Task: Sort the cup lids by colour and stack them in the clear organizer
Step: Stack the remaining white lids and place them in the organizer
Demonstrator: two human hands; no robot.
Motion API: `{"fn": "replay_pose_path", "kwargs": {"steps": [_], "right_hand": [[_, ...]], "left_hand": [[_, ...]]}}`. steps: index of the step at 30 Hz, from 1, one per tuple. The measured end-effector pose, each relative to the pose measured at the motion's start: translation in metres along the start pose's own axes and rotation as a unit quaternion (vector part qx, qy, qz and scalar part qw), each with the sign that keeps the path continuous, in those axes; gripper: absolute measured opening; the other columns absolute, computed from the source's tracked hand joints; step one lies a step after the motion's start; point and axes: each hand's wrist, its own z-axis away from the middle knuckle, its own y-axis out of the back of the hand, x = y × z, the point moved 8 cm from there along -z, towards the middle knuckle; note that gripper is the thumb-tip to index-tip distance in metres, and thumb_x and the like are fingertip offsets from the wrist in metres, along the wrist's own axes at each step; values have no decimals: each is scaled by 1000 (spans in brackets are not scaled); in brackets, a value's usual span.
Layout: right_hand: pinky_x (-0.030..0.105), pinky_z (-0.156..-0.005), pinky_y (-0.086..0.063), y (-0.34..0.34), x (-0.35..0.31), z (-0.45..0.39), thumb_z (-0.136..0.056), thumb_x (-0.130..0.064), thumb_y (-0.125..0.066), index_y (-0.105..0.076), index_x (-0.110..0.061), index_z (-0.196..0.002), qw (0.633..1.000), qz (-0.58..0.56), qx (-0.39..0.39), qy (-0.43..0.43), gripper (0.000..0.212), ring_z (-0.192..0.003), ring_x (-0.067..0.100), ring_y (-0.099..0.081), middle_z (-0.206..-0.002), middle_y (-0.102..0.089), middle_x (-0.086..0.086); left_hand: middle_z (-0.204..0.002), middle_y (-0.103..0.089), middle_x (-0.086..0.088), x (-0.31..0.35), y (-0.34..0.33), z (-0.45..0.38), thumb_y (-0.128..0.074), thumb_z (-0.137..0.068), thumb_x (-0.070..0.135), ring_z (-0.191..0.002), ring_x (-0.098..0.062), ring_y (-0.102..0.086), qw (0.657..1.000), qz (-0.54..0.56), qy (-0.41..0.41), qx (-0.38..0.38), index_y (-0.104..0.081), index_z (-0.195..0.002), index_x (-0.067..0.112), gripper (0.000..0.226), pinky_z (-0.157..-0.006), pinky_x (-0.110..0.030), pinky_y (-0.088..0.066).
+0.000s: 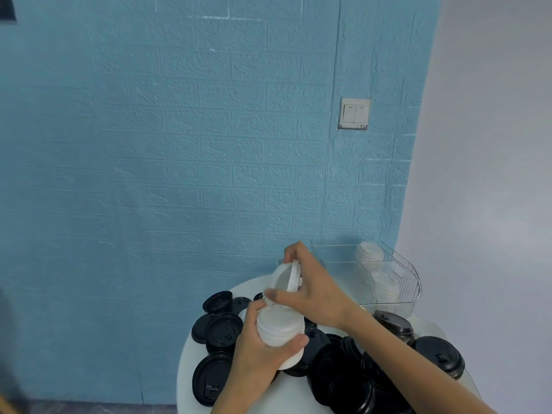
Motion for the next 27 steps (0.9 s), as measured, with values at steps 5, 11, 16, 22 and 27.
{"fn": "replay_pose_path", "kwargs": {"steps": [5, 11, 16, 22, 27], "right_hand": [[31, -84, -46, -9, -4, 7, -83, -40, -77, -37, -33, -107, 999, 0, -43, 18, 48, -94, 13, -53, -110, -55, -11], [34, -95, -46, -6, -11, 6, -83, -43, -78, -59, -34, -104, 990, 67, -110, 53, 30, -102, 11, -55, -106, -57, -8], [28, -101, -42, -4, -13, 1, -81, -46, -78, -61, -36, -104, 976, 113, -178, 47, 30, -109, 6, -54, -108, -56, -14], [20, -100, -40, 0, -19, 0, -82, -45, -82, -67, -29, -106, 967, 138, -211, 48, 33, -106, -1, -52, -106, -57, -15], [23, -96, -42, 1, -15, 0, -78, -41, -85, -68, -31, -103, 962, 156, -220, 38, 32, -104, 2, -52, -107, -58, -11]], "left_hand": [[-121, -65, 15, -5, -3, -3, -94, -48, 55, -110, 0, -63, 1000, 3, 11, 4, -46, -134, 37, 100, -91, -21, -54], [-130, -58, 25, -1, 0, 2, -98, -48, 48, -114, 6, -60, 1000, 17, -7, 17, -35, -139, 54, 111, -93, -20, -52], [-125, -62, 29, 3, -1, 2, -97, -55, 44, -114, 3, -62, 1000, 1, -18, 7, -41, -132, 63, 98, -91, -17, -51], [-122, -62, 33, 6, -2, 3, -97, -62, 38, -112, 5, -61, 1000, -7, -12, 6, -44, -127, 66, 89, -87, -15, -50], [-126, -63, 27, 3, 1, 3, -97, -64, 36, -115, 2, -61, 1000, -23, -7, 8, -49, -130, 61, 85, -91, -17, -50]]}}
